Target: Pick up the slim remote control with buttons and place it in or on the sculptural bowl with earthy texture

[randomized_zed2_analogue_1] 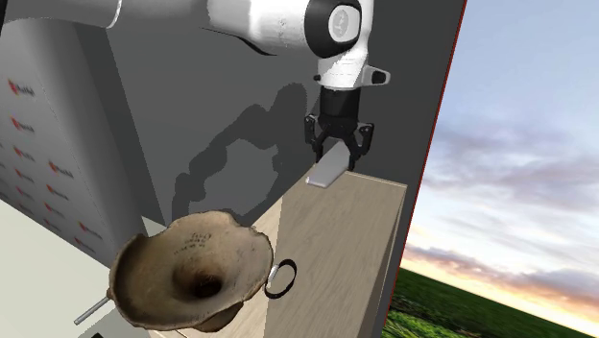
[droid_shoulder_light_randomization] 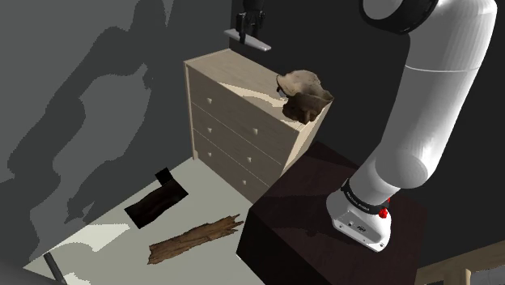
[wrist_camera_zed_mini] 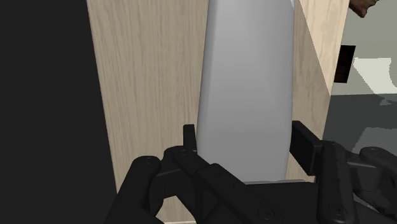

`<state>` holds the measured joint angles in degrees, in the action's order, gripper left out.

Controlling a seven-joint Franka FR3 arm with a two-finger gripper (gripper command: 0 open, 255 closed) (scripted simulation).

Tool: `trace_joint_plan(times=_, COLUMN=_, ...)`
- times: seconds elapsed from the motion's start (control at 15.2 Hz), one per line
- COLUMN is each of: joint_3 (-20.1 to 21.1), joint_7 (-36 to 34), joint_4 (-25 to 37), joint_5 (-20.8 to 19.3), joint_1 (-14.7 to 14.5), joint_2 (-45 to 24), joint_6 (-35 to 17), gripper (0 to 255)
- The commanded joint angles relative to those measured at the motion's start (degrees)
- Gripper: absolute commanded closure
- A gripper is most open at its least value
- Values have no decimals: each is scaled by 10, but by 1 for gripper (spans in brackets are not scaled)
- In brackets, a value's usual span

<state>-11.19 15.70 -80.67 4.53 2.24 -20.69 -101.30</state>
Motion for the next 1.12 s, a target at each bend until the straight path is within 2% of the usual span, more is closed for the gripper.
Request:
trace_joint_plan(times=0.0, joint_3=0, joint_7=-1, joint_4=14, joint_5=0, joint_1=0, joint_2=1, joint_6=15, gripper=255)
trace_joint_plan(times=0.99, joint_3=-1, joint_7=-2, joint_4=177, joint_5=5, joint_1=11, joint_2=-30, joint_6=147, gripper=255)
trace_joint_plan(times=1.06, joint_3=-2, joint_7=-4, joint_4=123, joint_5=-1, joint_1=4, joint_2=6, joint_6=129, gripper=255)
